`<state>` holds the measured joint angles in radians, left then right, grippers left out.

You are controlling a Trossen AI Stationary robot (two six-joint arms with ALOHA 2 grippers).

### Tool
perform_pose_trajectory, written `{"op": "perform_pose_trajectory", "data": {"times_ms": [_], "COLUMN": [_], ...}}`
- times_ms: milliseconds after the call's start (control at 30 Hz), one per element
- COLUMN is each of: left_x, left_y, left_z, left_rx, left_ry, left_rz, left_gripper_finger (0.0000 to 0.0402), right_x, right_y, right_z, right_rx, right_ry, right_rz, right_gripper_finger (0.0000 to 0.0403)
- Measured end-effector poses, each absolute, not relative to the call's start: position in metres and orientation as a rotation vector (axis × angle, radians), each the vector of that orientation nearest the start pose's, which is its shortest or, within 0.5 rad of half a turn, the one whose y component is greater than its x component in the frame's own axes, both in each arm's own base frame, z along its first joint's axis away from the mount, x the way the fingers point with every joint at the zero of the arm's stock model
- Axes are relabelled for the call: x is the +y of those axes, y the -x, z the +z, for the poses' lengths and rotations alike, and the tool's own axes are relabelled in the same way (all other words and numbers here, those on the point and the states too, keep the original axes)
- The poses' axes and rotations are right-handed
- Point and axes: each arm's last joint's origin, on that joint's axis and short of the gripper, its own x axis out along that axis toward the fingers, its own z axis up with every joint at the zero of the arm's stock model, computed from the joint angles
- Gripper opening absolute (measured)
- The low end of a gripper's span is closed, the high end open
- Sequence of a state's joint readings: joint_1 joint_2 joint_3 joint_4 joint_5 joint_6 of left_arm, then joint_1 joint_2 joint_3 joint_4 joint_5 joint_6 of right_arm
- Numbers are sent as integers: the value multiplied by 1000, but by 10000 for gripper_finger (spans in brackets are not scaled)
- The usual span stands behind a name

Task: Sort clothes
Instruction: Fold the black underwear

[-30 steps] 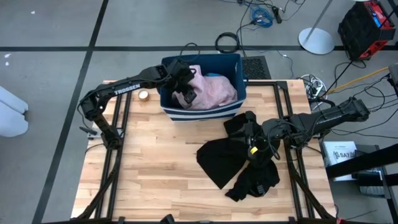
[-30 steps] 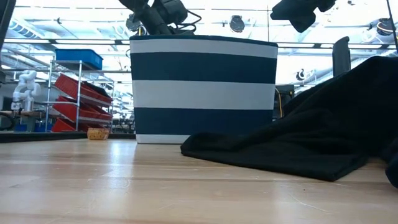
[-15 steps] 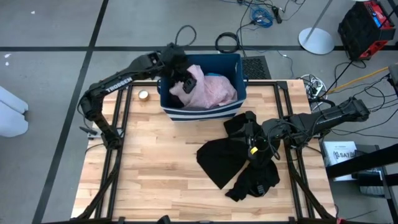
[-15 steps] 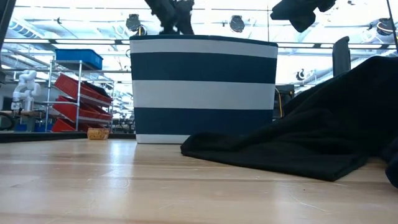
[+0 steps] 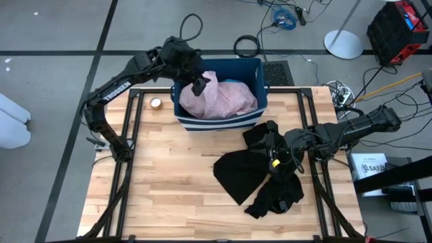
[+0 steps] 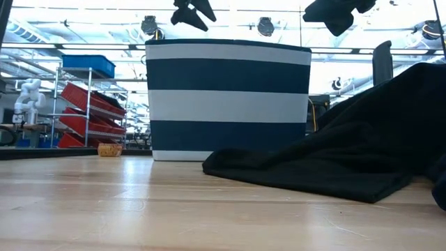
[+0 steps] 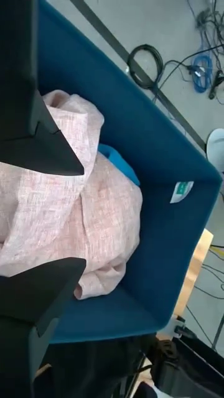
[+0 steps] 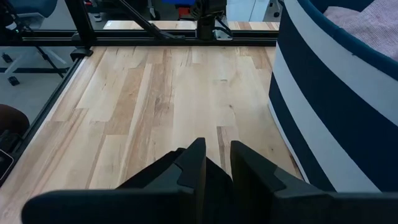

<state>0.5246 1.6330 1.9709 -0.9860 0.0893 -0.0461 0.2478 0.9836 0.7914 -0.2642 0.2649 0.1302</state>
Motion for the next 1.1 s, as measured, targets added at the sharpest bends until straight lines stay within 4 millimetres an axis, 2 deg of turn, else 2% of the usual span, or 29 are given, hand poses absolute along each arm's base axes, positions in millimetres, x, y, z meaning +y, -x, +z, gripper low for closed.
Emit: {"op": "perform_pose_trajectory", "data": {"times_ms": [167,367,567,733,867,1100], "left_x": [148,116,69,15,-28,-87], "left_y": [-288,-301,-312,-313,-317,-325], "left_z": [448,448,451,452,428,353], "left_rx": [614,623,622,603,625,647], "left_ry": [225,183,107,30,-19,-41], "left_rz": [395,299,215,130,150,156], "left_gripper_finger": [235,235,235,235,235,235], "right_x": [45,44,41,42,44,56], "right_y": [-207,-203,-194,-188,-188,-197], "right_z": [293,297,306,307,301,288], "right_rx": [439,418,373,389,457,572], "right_ry": [-12,-18,-35,-50,-98,-219], "right_rz": [-45,-44,-36,6,86,211], "right_gripper_finger": [64,64,64,64,64,64]}}
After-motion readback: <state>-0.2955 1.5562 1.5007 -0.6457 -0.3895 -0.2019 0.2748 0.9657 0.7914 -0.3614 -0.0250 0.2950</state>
